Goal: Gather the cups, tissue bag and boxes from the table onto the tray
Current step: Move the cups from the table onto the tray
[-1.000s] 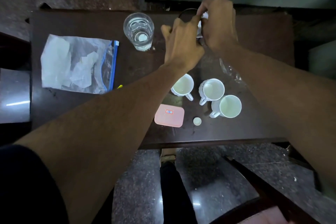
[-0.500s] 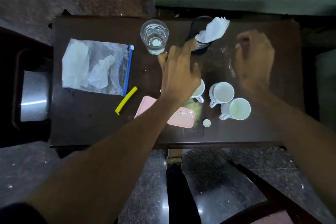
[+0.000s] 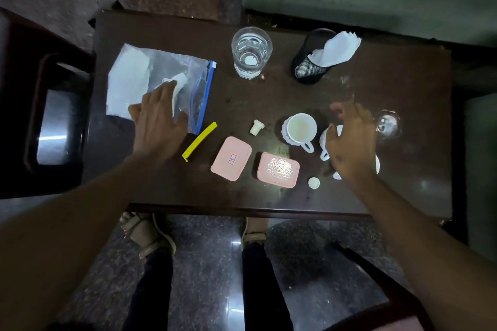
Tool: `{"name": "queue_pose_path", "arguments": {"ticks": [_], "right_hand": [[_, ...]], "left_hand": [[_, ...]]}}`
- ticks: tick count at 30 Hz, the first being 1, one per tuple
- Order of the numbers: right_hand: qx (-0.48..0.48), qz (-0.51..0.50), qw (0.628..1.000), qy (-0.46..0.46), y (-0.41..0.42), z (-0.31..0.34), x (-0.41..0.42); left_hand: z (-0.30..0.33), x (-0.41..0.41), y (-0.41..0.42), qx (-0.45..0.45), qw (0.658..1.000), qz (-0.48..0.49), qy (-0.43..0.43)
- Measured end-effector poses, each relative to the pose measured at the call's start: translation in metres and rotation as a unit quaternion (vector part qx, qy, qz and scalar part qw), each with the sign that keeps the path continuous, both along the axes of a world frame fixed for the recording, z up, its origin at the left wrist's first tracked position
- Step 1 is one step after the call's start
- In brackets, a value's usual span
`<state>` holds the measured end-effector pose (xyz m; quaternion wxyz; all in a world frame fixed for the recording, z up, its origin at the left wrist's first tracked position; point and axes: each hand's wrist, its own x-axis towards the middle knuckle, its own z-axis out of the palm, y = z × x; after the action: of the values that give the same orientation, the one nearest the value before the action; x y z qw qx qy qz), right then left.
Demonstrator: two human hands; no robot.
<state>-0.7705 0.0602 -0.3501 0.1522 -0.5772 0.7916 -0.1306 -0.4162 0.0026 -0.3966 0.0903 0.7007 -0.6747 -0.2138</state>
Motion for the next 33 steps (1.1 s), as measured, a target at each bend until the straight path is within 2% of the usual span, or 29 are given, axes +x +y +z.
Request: {"name": "queue_pose_path", "arguments": {"ticks": [2, 4, 12, 15, 20, 24, 28, 33], "right_hand": [[0.019, 0.008, 1.0, 0.007, 0.003, 0.0, -0.002], [0.022, 0.005, 1.0, 0.006, 0.005, 0.0, -0.004], [0.02, 0.011, 1.0, 0.004, 0.006, 0.002, -0.007], [0.019, 0.016, 1.0, 0.003, 0.003, 0.004, -0.007], [-0.004, 0.036, 0.999, -0.003, 0.0, 0.006, -0.003], [-0.023, 0.079, 0.996, -0.015, 0.007, 0.005, 0.012], [-0.014, 0.132, 0.99, -0.037, 0.024, -0.001, 0.044], [0.009, 0.182, 0.983, -0.035, 0.041, -0.01, 0.082]], "left_hand": [[-0.003, 0.01, -0.007, 0.056, 0.997, -0.029, -0.032], [-0.003, 0.012, -0.011, 0.076, 0.994, -0.054, -0.055], [0.004, 0.005, -0.021, 0.114, 0.992, -0.027, -0.051], [0.007, -0.003, -0.023, 0.094, 0.995, 0.002, -0.023], [0.016, -0.011, -0.035, -0.006, 0.998, 0.043, 0.038], [0.027, -0.017, -0.033, -0.073, 0.994, 0.019, 0.078], [0.029, -0.02, -0.014, -0.078, 0.992, -0.019, 0.097], [0.02, -0.019, 0.02, -0.04, 0.995, -0.028, 0.092]]}}
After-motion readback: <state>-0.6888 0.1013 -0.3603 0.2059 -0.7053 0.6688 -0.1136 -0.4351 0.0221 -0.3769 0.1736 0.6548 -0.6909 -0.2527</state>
